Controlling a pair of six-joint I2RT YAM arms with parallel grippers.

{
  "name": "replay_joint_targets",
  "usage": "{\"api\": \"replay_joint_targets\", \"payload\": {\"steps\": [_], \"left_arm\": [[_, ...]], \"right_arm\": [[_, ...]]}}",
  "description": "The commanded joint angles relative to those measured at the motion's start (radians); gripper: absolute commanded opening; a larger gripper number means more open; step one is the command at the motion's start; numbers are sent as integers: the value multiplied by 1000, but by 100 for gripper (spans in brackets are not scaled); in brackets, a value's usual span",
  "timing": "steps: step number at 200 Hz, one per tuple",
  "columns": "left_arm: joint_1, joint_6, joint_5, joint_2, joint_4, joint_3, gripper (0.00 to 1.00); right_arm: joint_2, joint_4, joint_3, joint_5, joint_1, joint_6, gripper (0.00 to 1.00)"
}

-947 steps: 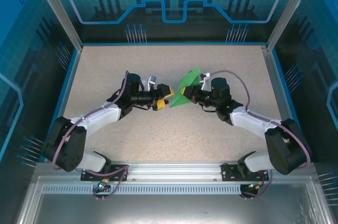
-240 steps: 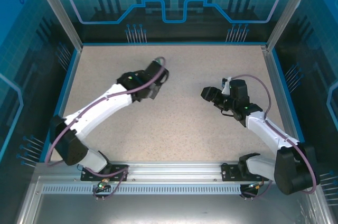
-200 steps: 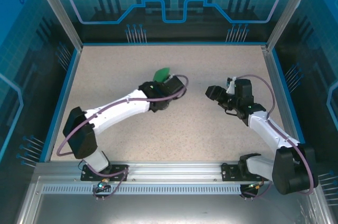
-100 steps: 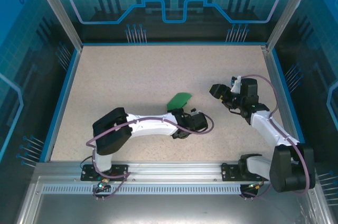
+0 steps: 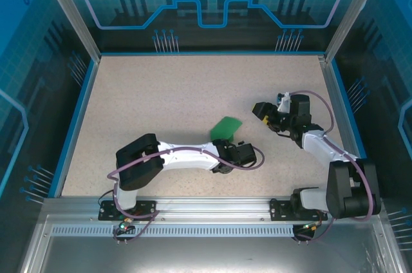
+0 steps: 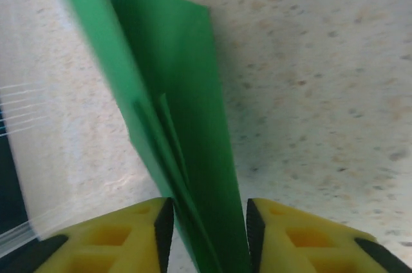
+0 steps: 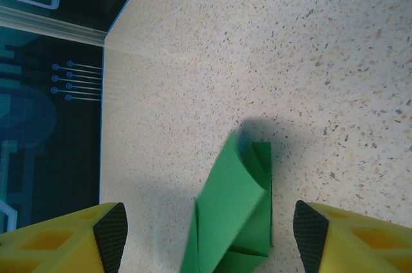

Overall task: Fold a paper plane with a square sheet of paper (pick it up from the middle)
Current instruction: Turn over the paper at the center of the table.

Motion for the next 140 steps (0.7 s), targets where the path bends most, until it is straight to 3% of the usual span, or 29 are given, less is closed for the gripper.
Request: {"api": "replay_joint_targets", "payload": {"steps": [1, 33, 75, 108, 140], "left_arm": [[13, -42, 183, -63, -14, -4, 46], [79, -126, 405, -156, -50, 11, 54], [255, -262, 751, -324, -126, 20, 59], [417, -393, 902, -378, -125, -25, 58], [512, -490, 927, -428, -67, -100, 58]], "right_arm": [[14, 10, 14, -32, 26, -4, 71], [19, -13, 19, -4, 74, -12, 68], [13, -58, 17, 56, 167, -16, 63], [-10, -101, 12, 154, 289, -5, 58], [-53, -178, 41, 275, 425, 4, 55]]}}
